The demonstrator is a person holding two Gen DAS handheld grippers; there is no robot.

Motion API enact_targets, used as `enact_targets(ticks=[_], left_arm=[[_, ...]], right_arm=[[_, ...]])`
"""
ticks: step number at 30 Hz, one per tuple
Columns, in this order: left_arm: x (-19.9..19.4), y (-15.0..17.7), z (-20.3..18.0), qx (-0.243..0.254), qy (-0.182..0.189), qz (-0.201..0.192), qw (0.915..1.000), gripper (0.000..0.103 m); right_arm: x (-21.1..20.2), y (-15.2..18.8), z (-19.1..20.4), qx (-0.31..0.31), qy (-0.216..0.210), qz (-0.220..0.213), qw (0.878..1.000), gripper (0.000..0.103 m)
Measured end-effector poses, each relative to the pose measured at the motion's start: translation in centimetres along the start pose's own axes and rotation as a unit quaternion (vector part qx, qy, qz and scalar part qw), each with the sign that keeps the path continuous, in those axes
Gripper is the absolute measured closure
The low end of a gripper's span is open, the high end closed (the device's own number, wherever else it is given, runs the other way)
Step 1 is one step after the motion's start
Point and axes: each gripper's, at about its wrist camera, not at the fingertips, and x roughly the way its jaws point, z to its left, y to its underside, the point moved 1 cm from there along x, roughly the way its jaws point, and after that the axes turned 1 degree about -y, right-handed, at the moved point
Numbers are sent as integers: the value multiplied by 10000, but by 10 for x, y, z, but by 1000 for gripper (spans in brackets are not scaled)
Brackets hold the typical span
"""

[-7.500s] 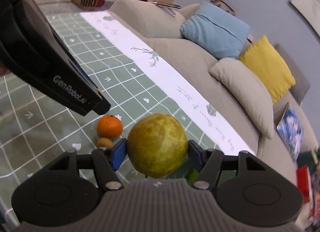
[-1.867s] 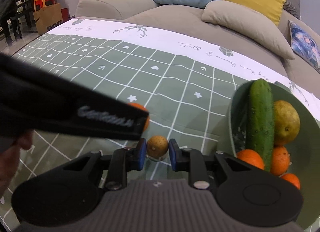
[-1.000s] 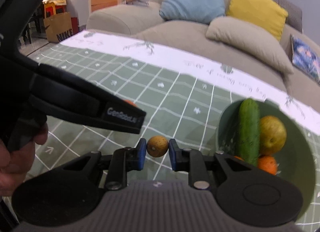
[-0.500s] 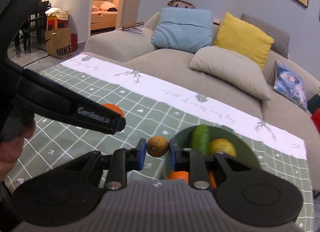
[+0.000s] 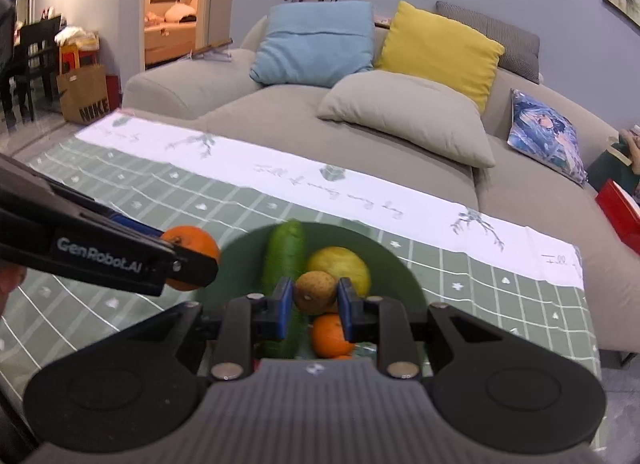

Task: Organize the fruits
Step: 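Carry the kiwi in the right gripper while the left gripper carries the orange over the colander, then open the right gripper to drop the kiwi while the left gripper releases the orange into the colander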

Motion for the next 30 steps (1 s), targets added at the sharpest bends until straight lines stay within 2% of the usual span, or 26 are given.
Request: enact_targets(ticks=[10, 23, 30], left_arm=[[48, 0, -19, -609, 379, 618, 9955, 55], [79, 6, -28, -1049, 281, 1051, 9885, 55], [80, 5, -31, -956, 214, 1067, 9895, 55]], right_arm=[[44, 14, -31, -598, -388, 512, 9961, 83], [80, 24, -44, -1258, -609, 1040, 9847, 83], [87, 27, -42, -1356, -667, 1180, 9815, 83]])
